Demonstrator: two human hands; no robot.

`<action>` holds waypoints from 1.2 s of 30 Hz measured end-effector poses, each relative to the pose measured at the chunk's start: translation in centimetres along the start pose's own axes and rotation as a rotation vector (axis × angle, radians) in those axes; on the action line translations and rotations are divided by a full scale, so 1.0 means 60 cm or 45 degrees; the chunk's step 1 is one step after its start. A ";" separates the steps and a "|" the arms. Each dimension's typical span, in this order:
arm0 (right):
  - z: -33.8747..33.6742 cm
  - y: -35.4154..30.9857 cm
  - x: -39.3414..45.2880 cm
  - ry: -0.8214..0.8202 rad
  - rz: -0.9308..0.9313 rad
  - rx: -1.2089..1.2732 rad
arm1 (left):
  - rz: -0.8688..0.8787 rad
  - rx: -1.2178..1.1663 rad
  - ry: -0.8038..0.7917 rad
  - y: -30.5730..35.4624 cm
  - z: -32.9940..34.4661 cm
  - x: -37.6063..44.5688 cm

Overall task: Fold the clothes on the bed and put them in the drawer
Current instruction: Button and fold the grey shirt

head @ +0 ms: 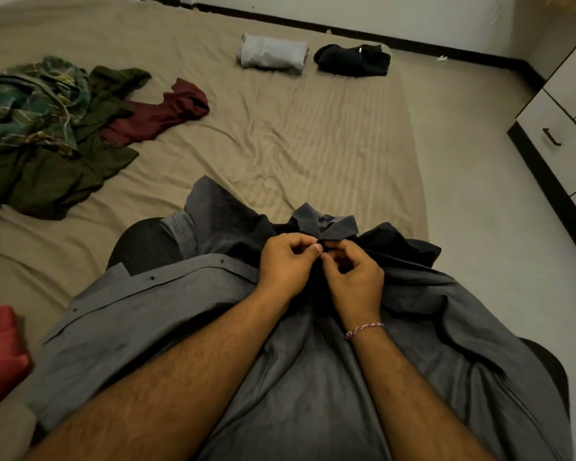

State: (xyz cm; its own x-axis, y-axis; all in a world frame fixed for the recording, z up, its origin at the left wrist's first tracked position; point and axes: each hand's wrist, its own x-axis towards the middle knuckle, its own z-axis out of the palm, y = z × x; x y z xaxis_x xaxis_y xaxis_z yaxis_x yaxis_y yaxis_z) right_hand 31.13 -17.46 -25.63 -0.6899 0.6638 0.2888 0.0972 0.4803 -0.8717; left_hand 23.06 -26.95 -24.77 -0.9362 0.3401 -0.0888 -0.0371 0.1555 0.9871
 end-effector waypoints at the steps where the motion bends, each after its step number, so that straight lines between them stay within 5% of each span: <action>1: 0.001 0.001 0.000 0.013 -0.015 -0.045 | -0.042 -0.057 -0.008 0.001 -0.001 -0.002; 11: 0.003 0.002 0.002 0.061 -0.317 -0.447 | -0.171 -0.085 0.004 0.004 0.000 -0.002; 25: -0.004 0.011 0.008 -0.033 -0.354 -0.681 | -0.204 0.089 -0.094 0.004 -0.002 0.002; 36: 0.000 -0.010 0.011 0.029 -0.381 -0.890 | -0.390 -0.159 -0.134 0.005 0.001 0.001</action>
State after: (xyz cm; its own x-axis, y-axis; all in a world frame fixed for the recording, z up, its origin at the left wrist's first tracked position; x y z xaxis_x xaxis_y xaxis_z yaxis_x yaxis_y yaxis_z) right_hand 30.61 -17.33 -24.90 -0.7443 0.4563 0.4877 0.3455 0.8880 -0.3035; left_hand 23.00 -26.79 -24.47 -0.8340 0.3898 -0.3905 -0.3595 0.1531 0.9205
